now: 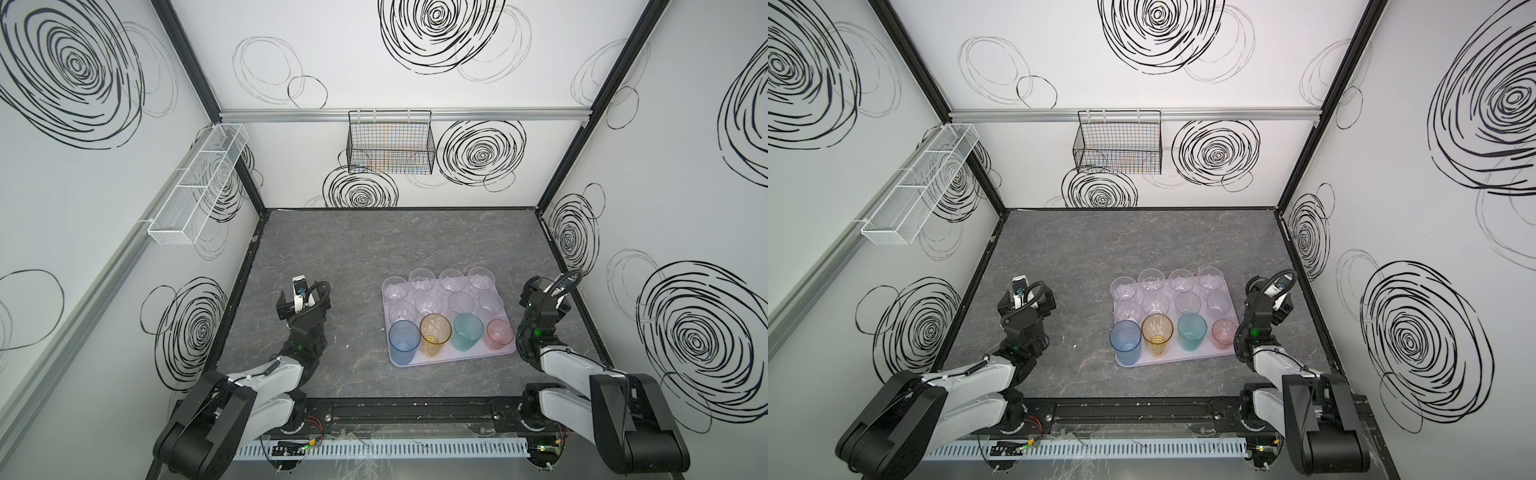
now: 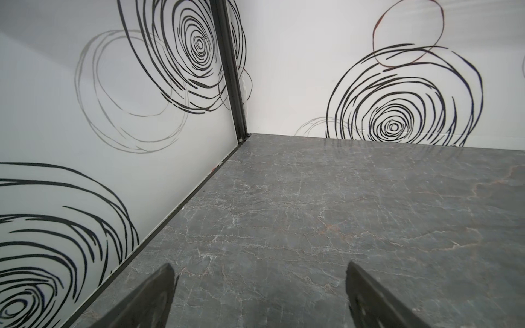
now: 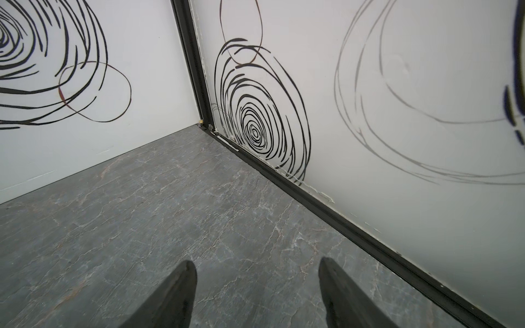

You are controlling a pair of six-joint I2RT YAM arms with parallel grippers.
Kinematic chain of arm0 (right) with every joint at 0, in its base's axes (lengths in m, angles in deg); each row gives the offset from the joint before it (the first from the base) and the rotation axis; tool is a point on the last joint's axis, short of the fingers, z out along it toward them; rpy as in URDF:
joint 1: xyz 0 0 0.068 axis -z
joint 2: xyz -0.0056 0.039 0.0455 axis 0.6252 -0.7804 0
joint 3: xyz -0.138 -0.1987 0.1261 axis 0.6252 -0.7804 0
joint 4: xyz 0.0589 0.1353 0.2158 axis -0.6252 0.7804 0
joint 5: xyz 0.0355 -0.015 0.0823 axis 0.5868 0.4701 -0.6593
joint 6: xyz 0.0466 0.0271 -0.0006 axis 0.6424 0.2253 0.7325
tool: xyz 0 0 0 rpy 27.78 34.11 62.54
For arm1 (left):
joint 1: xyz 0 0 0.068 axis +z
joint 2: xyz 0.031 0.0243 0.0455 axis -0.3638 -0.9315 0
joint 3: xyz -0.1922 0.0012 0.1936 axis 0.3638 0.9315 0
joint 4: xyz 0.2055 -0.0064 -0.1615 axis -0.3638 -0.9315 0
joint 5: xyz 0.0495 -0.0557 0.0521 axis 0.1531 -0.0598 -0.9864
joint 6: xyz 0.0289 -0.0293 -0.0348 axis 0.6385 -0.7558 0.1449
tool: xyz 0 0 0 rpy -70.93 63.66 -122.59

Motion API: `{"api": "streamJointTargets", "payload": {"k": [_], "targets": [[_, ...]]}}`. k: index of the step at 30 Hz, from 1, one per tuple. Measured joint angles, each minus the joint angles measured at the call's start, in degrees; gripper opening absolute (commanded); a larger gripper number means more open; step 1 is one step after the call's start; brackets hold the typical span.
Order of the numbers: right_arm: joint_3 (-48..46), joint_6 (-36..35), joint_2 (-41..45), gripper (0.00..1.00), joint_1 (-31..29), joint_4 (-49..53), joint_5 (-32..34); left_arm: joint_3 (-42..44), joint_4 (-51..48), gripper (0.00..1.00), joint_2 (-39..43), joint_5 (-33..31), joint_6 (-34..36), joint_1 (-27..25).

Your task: Place the glasses into the tray

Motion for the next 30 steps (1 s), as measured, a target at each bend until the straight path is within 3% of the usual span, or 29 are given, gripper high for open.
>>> {"api": "streamJointTargets", "payload": {"k": [9,13,18,20,24,28,30], "targets": [[-0.26,-0.44,-5.09,0.75,0.33,-7.13,-5.40,-0.37,5.51,0.96,-4.72,13.99,-3.23,9.60],[-1.20,-2.40,-7.61,0.78,0.37,-13.09,-8.02,-0.74,8.85,0.96,-7.21,19.87,-2.38,11.41],[-3.23,-4.63,-10.82,0.88,0.37,-18.16,-11.30,1.14,20.94,0.96,-13.33,24.06,-1.68,12.90],[-3.21,-5.01,-10.88,0.99,0.42,-18.97,-12.37,2.01,25.16,0.96,-17.84,25.20,-1.66,13.44],[-3.10,-5.97,-11.74,1.00,1.36,-20.06,-16.11,2.25,27.98,0.96,-21.64,27.23,-1.53,13.90],[-5.79,-6.69,-18.84,1.00,4.26,-30.84,-20.41,1.09,28.41,0.96,-21.53,29.66,-1.68,15.32],[-6.75,-6.80,-19.47,1.00,4.68,-30.69,-21.33,0.44,28.33,0.96,-21.53,30.62,-1.79,16.04]]}}
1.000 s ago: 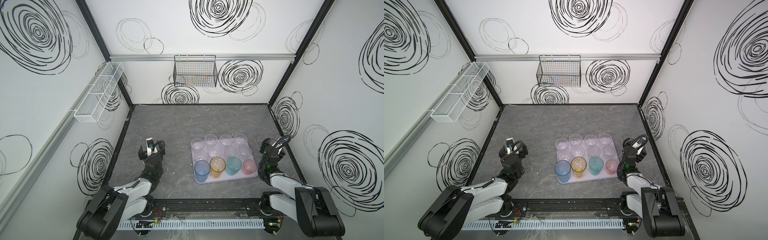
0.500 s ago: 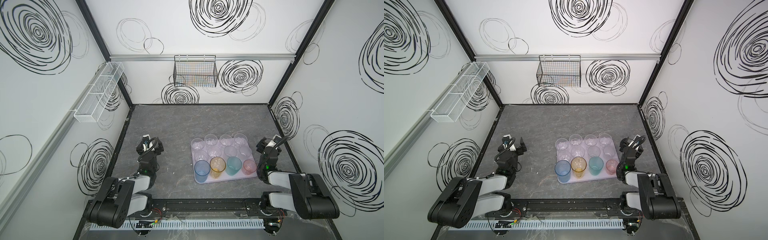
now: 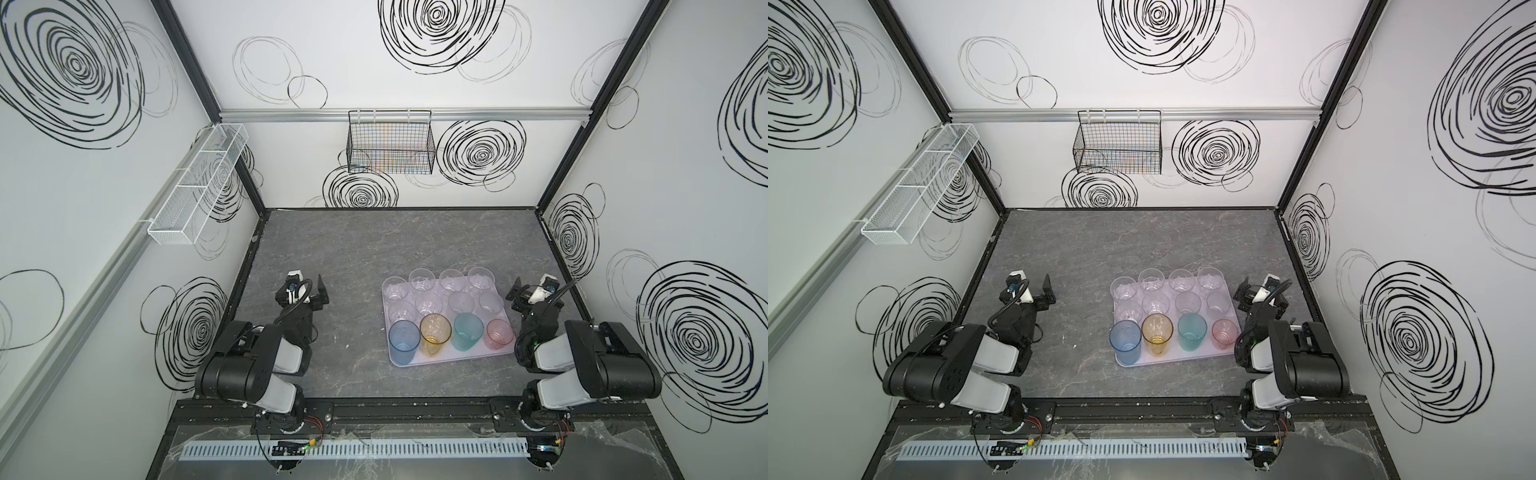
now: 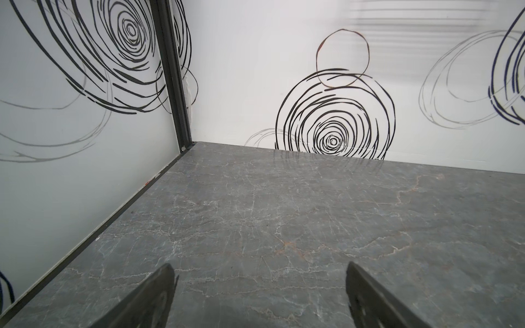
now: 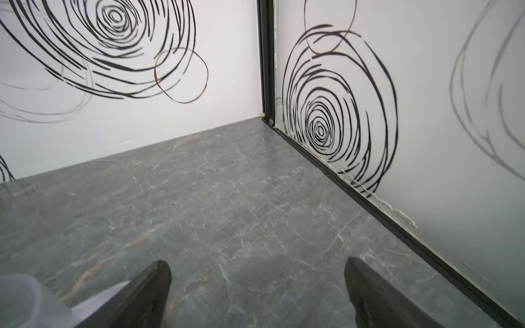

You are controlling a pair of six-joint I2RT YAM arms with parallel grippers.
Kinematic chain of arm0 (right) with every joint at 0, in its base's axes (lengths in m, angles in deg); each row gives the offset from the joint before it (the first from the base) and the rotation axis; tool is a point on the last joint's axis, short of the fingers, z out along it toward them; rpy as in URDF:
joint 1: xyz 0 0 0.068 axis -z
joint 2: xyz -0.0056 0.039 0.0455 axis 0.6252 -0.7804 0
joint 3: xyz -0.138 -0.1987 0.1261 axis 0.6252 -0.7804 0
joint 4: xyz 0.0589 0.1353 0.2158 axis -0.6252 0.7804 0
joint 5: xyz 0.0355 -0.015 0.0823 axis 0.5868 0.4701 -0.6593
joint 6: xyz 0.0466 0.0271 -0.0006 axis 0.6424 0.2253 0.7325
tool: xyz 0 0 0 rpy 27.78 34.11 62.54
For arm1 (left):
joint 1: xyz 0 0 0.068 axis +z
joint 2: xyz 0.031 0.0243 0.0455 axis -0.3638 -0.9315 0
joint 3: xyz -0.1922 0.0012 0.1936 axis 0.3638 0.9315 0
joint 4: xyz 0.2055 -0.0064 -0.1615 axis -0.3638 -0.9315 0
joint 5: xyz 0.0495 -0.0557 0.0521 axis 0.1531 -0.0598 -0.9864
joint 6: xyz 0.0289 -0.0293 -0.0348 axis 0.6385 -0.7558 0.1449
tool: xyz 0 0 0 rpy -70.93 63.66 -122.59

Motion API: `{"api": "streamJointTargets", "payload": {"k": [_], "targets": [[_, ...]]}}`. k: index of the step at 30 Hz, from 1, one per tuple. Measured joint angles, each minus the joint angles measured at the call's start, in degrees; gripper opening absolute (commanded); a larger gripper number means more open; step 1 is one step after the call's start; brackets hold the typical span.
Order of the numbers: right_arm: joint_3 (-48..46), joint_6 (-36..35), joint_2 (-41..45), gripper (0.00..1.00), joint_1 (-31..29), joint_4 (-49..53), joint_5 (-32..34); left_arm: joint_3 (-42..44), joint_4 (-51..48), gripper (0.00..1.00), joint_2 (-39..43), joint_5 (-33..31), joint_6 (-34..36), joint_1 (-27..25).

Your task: Place the glasses into the tray

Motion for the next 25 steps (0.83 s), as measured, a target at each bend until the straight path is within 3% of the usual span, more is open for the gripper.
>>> {"api": "streamJointTargets", "payload": {"k": [19,25], "targets": [[5.57,0.68,2.56,1.00,-0.24,6.78,-1.88,-2.58,-3.41,0.96,0.02,-1.88,0.90,-2.82],[5.57,0.68,2.54,1.00,-0.24,7.48,-1.88,-2.60,-3.41,0.96,0.02,0.92,3.21,-3.67]]}}
